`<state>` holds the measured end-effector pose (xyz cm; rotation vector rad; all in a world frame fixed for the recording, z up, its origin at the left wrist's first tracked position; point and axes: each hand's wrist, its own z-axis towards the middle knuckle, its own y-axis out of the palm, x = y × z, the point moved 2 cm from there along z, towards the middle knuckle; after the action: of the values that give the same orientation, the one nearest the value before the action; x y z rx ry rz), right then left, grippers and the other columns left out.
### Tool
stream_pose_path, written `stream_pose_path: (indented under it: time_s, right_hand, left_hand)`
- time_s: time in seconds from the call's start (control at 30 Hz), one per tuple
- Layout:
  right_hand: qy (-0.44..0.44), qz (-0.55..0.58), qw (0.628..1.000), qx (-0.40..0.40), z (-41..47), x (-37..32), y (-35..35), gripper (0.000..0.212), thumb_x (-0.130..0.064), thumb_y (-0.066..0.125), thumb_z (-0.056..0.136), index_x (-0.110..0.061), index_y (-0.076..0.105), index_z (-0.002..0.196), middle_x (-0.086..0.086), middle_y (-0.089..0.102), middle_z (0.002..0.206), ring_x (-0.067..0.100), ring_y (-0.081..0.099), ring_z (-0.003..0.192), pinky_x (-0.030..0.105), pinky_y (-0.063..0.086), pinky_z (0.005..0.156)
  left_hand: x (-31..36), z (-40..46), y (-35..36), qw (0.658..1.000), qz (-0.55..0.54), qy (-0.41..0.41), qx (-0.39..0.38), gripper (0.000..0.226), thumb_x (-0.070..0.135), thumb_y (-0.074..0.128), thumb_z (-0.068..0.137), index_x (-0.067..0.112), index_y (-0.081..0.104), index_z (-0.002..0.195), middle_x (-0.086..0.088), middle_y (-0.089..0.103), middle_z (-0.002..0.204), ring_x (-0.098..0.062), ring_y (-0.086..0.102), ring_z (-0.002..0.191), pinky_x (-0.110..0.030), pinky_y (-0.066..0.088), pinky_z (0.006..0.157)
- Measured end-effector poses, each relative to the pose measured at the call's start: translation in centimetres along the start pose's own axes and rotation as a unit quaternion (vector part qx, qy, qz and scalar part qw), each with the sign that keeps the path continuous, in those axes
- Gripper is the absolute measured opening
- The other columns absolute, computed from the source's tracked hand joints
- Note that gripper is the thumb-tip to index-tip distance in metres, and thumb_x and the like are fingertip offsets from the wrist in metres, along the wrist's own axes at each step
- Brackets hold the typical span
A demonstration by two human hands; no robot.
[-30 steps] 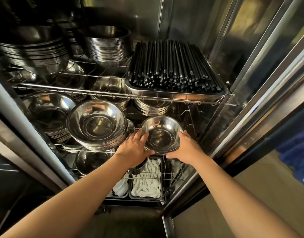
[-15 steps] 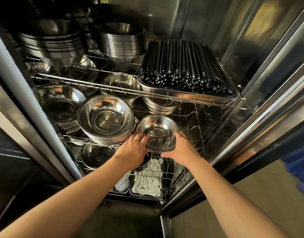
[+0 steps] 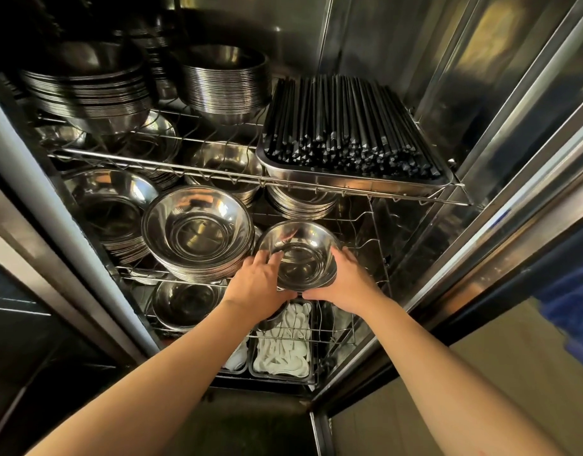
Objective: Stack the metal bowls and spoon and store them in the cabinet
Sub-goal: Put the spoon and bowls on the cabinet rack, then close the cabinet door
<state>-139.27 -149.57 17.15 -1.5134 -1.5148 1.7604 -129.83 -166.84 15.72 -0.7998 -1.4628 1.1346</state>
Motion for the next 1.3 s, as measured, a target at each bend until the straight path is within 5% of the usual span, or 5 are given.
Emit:
stream_pose_path:
  time_s: [0.53, 0.77, 1.03, 1.17, 1.3]
  right_hand:
    - [0.057, -0.013, 0.998, 0.005, -1.3, -1.1, 1.4, 0.133, -0.076, 0.078, 0.054, -0.025, 0.013, 0.159, 0.010, 0.005, 0.169, 0.031, 0.015, 0.153, 0.055, 0.026, 0.116]
    - [0.045, -0.038, 0.997, 0.043, -5.4, -2.3, -0.2, 0.091, -0.068, 0.069, 0.075, -0.031, 0.036, 0.150, -0.003, 0.044, 0.151, 0.022, 0.048, 0.134, 0.042, 0.044, 0.101]
    - [-0.013, -0.072, 0.989, 0.132, -14.9, -5.2, -5.1, 0.062, -0.062, 0.062, 0.087, -0.034, 0.049, 0.140, -0.011, 0.055, 0.137, 0.008, 0.061, 0.097, 0.027, 0.048, 0.078]
    - [-0.045, -0.079, 0.979, 0.180, -21.0, -5.8, -8.2, 0.055, -0.053, 0.064, 0.090, -0.030, 0.054, 0.139, -0.010, 0.057, 0.136, 0.012, 0.056, 0.122, 0.035, 0.052, 0.095]
    - [-0.079, -0.092, 0.966, 0.230, -28.3, -5.2, -11.4, 0.050, -0.046, 0.066, 0.092, -0.026, 0.057, 0.137, -0.012, 0.057, 0.130, 0.005, 0.052, 0.119, 0.015, 0.035, 0.091]
  left_hand:
    - [-1.5, -1.2, -0.9, 0.996, -0.042, 0.064, 0.040, 0.065, 0.044, 0.065, 0.089, 0.018, 0.042, 0.144, -0.006, 0.051, 0.137, -0.027, 0.051, 0.122, -0.037, 0.043, 0.103]
    - [-3.0, -2.9, -3.4, 0.994, -0.050, 0.099, 0.009, 0.062, 0.051, 0.061, 0.089, 0.022, 0.045, 0.141, -0.004, 0.057, 0.133, -0.025, 0.062, 0.110, -0.039, 0.052, 0.093]
    - [-0.5, -6.7, -7.9, 0.984, -0.058, 0.160, 0.042, 0.056, 0.055, 0.062, 0.087, 0.027, 0.051, 0.135, -0.001, 0.059, 0.134, -0.021, 0.062, 0.113, -0.035, 0.056, 0.085]
    - [2.9, -10.2, -10.2, 0.979, -0.062, 0.182, 0.070, 0.053, 0.058, 0.060, 0.087, 0.030, 0.052, 0.132, 0.003, 0.061, 0.130, -0.019, 0.064, 0.107, -0.034, 0.055, 0.082]
    - [7.7, -15.1, -11.9, 0.971, -0.043, 0.213, 0.102, 0.059, 0.061, 0.056, 0.087, 0.030, 0.049, 0.137, 0.000, 0.059, 0.135, -0.018, 0.062, 0.111, -0.035, 0.054, 0.090]
